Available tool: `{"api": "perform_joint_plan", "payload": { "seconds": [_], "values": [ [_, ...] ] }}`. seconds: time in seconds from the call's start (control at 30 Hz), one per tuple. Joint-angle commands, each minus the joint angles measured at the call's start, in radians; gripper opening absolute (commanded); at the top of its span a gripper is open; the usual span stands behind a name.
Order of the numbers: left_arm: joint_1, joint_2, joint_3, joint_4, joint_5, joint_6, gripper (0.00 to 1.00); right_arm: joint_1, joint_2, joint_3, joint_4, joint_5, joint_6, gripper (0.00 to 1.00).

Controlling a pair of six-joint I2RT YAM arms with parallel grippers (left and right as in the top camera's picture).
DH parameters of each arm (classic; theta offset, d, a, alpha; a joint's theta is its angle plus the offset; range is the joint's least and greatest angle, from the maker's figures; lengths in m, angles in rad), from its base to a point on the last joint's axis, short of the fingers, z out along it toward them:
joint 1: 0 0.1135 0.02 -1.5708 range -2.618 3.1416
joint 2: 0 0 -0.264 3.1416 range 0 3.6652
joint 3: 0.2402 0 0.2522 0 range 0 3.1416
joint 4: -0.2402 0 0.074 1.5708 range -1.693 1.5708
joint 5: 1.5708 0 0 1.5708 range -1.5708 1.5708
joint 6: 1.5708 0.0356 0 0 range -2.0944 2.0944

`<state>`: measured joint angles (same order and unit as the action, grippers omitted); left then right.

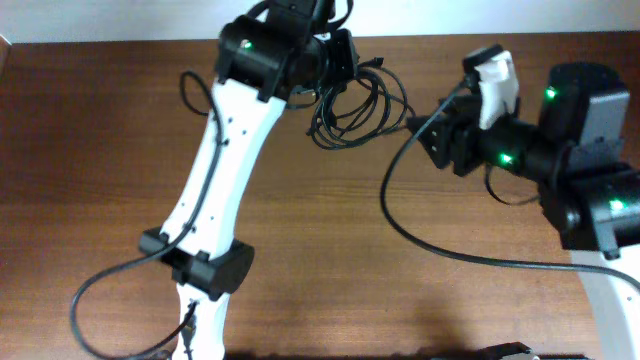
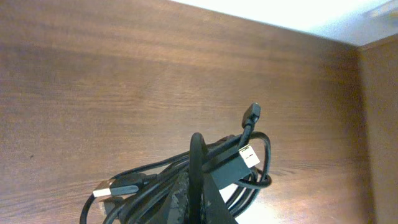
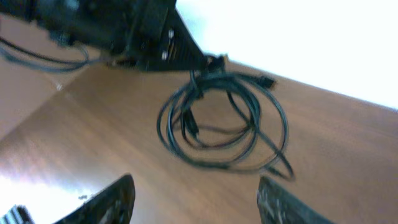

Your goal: Untangle cables

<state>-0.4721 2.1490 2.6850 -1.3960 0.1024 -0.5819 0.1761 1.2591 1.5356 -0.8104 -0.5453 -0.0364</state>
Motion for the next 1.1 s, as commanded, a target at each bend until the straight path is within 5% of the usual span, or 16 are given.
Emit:
{"api": "perform_joint_plan", "payload": {
  "seconds": [0.0,0.1,0.47,0.5,0.53,0.63,0.7,0.83,0.9,0.97,1.07],
  "values": [
    [0.000,-0.200,0.053,0.014,-0.018,0.039,0.00,0.042,0.069,0.007,0.054,-0.032,0.036,0.63],
    [0.000,-0.354,0.053,0.013,-0.136,0.038,0.00,0.042,0.115,0.007,0.180,-0.262,0.053,0.62],
    [0.000,-0.364,0.052,-0.012,-0.154,0.038,0.00,0.245,0.118,0.008,0.359,-0.283,0.121,0.63],
    [0.000,-0.364,0.052,-0.011,-0.151,0.037,0.00,0.263,0.122,0.007,0.376,-0.274,0.126,0.52],
    [0.000,-0.364,0.052,-0.013,-0.151,0.037,0.00,0.289,0.132,0.007,0.377,-0.209,0.127,0.04],
    [0.000,-0.364,0.053,-0.035,-0.166,0.039,0.00,0.306,0.155,0.007,0.357,-0.081,0.128,0.04],
    [0.050,-0.373,0.053,-0.105,-0.320,0.038,0.00,0.207,0.148,0.007,0.274,0.007,0.131,0.04],
    [0.425,-0.422,0.053,-0.217,-0.328,0.038,0.00,-0.360,0.107,0.007,0.070,0.005,0.130,0.04],
    [0.491,-0.422,0.053,-0.226,-0.322,0.037,0.00,-0.499,0.104,0.008,0.049,-0.022,0.130,0.04],
    [0.485,-0.419,0.053,-0.216,-0.249,0.038,0.00,-0.459,0.101,0.008,0.028,-0.052,0.123,0.04],
    [0.419,-0.415,0.053,-0.190,-0.238,0.039,0.00,-0.193,0.099,0.008,0.026,-0.044,0.124,0.04]
  ]
}}
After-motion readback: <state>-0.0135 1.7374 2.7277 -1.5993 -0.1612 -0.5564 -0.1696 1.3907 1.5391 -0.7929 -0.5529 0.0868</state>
